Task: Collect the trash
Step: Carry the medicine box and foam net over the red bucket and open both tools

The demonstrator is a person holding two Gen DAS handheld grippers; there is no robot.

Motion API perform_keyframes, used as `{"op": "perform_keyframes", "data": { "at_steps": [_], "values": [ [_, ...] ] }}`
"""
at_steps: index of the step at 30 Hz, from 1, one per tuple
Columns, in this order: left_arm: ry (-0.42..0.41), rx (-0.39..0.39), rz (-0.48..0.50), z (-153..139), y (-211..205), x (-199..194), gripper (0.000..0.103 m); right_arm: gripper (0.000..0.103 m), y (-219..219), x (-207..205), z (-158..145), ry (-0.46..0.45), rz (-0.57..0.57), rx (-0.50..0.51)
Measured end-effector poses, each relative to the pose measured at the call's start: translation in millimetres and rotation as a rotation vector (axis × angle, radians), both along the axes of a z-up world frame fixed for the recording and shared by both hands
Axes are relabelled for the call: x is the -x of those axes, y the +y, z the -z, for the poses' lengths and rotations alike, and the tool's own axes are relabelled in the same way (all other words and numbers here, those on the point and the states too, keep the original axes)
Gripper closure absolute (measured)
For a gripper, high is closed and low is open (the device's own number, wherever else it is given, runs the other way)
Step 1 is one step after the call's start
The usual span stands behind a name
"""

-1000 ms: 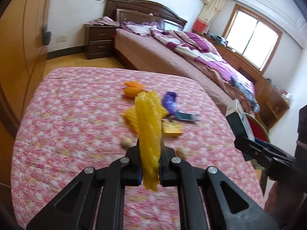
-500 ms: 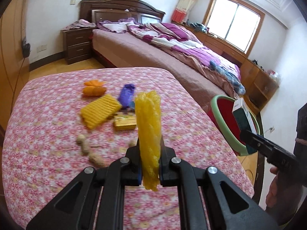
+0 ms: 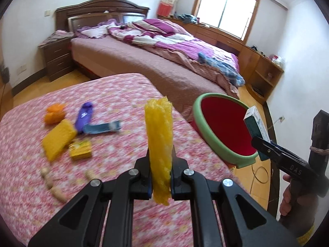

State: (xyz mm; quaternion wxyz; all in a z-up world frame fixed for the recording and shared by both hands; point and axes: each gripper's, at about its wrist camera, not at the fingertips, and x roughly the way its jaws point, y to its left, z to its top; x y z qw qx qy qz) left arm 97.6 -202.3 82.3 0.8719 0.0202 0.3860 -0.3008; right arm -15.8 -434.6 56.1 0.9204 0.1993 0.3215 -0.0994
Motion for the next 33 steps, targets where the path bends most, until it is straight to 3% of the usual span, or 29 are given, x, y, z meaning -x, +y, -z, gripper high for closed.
{"op": "perform_keyframes", "data": {
  "at_steps": [14,33],
  "values": [
    [-0.023,-0.03,0.173,11,-94,-8,0.092,0.032,-66,-3,29,0.032,0.106,-0.02],
    [-0.056,-0.116,0.305,32,-167,-8,0.092,0.031,-84,17,24,-0.048,0.154,-0.008]
  ]
}}
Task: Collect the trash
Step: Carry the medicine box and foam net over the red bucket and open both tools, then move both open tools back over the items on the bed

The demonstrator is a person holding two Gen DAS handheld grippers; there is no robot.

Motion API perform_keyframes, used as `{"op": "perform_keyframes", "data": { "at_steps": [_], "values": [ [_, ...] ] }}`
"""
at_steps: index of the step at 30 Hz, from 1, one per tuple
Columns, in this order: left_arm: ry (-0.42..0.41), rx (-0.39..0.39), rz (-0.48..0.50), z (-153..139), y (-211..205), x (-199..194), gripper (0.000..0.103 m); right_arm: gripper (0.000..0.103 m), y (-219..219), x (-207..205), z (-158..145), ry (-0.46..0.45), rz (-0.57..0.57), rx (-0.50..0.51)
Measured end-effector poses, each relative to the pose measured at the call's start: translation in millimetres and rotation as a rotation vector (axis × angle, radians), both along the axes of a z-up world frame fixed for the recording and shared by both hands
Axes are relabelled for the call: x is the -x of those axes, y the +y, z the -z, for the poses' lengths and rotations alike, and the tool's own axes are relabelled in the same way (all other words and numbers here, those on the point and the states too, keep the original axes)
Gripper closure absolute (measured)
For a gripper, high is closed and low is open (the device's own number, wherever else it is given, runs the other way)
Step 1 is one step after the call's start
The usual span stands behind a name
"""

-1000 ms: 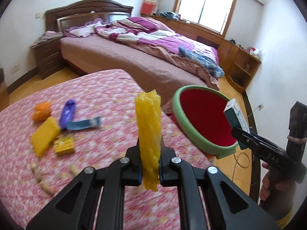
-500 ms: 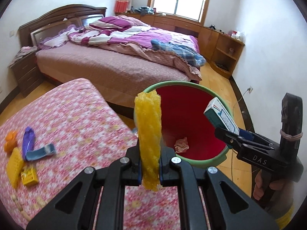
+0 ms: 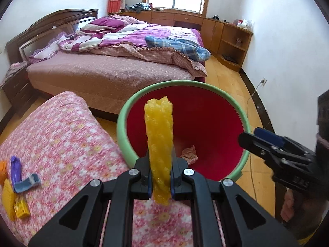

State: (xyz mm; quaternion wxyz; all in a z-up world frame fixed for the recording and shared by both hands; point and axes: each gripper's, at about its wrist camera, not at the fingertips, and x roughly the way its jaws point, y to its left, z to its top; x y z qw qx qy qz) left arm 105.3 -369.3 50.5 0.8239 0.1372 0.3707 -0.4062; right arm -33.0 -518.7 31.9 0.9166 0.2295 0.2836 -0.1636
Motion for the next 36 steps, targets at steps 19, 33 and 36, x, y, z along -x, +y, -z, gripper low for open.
{"op": "perform_keyframes", "data": {
  "at_steps": [19,33,36],
  "values": [
    [0.013,-0.036,-0.032,2,8,-5,0.062,0.031,2,5,3,0.021,0.017,-0.009],
    [0.059,0.021,-0.14,-15,74,1,0.062,0.025,36,5,-8,0.019,-0.041,-0.012],
    [0.066,0.026,-0.186,-18,95,-1,0.062,0.023,46,4,-11,0.017,-0.064,-0.012]
  ]
}}
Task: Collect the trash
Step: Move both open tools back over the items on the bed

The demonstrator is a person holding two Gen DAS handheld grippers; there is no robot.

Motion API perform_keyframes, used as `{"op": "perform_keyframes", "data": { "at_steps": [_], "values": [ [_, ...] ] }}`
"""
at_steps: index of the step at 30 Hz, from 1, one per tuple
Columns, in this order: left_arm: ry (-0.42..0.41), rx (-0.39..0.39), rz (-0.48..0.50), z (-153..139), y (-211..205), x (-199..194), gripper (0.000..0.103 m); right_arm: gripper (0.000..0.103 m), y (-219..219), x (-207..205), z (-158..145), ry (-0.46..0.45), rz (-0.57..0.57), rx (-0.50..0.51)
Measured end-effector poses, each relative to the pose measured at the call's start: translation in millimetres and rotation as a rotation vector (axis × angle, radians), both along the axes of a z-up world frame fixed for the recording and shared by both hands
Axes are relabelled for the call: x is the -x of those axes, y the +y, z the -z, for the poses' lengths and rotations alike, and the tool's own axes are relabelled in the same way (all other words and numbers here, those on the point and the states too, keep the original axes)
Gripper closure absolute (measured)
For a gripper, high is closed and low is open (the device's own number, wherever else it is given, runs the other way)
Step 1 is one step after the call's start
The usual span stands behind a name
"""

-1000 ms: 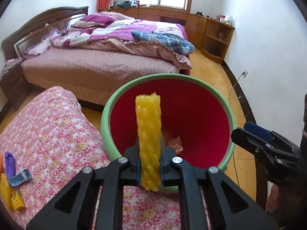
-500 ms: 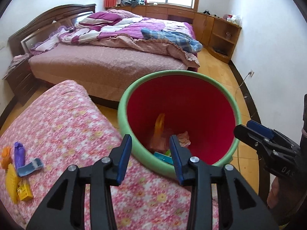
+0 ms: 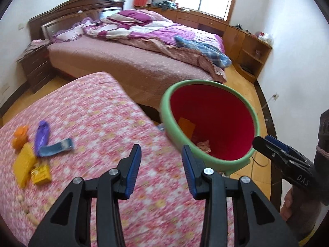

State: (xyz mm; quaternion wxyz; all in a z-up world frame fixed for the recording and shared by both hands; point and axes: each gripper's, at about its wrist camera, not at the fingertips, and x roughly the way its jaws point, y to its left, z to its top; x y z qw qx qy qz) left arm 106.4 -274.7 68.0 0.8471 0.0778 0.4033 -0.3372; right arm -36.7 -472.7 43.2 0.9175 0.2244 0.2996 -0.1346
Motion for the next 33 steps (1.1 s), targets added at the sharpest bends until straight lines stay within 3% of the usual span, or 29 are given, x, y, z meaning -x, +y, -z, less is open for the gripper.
{"op": "perform_keyframes", "data": {
  "at_steps": [5,16,25,27,29,33],
  "values": [
    [-0.006,-0.013,-0.075,-2,33,-4,0.062,0.017,16,-3,-4,-0.001,-0.031,0.007],
    [-0.016,-0.033,-0.262,0,114,-30,0.06,0.016,53,-21,5,0.031,-0.105,-0.009],
    [-0.023,-0.065,-0.393,11,168,-68,0.054,0.016,69,-34,13,0.062,-0.131,-0.01],
    [-0.017,-0.078,-0.416,17,176,-79,0.048,0.016,71,-37,15,0.071,-0.136,-0.011],
    [0.007,-0.097,-0.422,25,183,-92,0.042,0.016,73,-39,16,0.077,-0.139,-0.01],
    [0.052,-0.102,-0.452,40,192,-110,0.04,0.016,76,-44,20,0.095,-0.145,-0.007]
  ]
}}
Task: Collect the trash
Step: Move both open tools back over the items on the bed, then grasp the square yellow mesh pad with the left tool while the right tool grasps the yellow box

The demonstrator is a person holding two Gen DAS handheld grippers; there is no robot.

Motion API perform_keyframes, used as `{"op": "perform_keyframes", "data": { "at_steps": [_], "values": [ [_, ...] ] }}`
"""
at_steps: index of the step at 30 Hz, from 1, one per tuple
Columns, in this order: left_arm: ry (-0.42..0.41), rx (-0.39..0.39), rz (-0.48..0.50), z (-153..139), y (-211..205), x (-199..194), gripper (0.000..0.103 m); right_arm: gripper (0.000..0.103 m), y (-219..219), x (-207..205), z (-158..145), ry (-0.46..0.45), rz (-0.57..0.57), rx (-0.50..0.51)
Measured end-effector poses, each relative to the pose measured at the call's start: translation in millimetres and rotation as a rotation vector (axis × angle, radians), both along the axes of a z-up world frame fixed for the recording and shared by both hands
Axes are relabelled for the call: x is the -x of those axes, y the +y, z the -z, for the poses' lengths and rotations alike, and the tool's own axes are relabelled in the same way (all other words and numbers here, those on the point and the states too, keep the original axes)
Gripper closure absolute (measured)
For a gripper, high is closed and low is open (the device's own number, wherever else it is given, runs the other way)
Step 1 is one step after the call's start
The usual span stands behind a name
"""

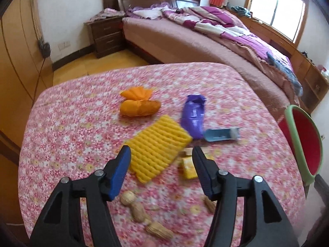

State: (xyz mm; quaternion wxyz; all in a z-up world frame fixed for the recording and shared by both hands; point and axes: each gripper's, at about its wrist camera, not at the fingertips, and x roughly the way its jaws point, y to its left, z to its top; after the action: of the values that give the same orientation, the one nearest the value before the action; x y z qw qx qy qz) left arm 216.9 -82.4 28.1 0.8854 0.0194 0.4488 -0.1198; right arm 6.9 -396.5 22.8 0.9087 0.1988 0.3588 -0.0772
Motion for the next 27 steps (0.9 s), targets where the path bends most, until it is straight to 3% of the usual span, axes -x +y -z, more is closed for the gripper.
{"op": "perform_keyframes", "data": {
  "at_steps": [7,18,19,21,24,27],
  "values": [
    [0.003,-0.019,-0.046,19,6,-19,0.038,0.016,3,-7,5,0.02,-0.004,0.002],
    [0.034,0.065,-0.126,36,12,-31,0.039,0.016,6,-12,7,0.018,-0.009,0.002],
    [0.028,0.075,-0.134,36,12,-29,0.041,0.016,7,-13,7,0.02,-0.011,0.004],
    [0.022,0.098,-0.121,35,13,-27,0.059,0.016,8,-13,7,0.022,-0.013,0.005],
    [0.01,0.15,-0.099,33,14,-21,0.077,0.016,11,-14,6,0.023,-0.019,0.007],
    [-0.024,0.172,-0.085,26,18,-12,0.083,0.016,16,-16,1,0.017,-0.031,0.012]
  ]
}}
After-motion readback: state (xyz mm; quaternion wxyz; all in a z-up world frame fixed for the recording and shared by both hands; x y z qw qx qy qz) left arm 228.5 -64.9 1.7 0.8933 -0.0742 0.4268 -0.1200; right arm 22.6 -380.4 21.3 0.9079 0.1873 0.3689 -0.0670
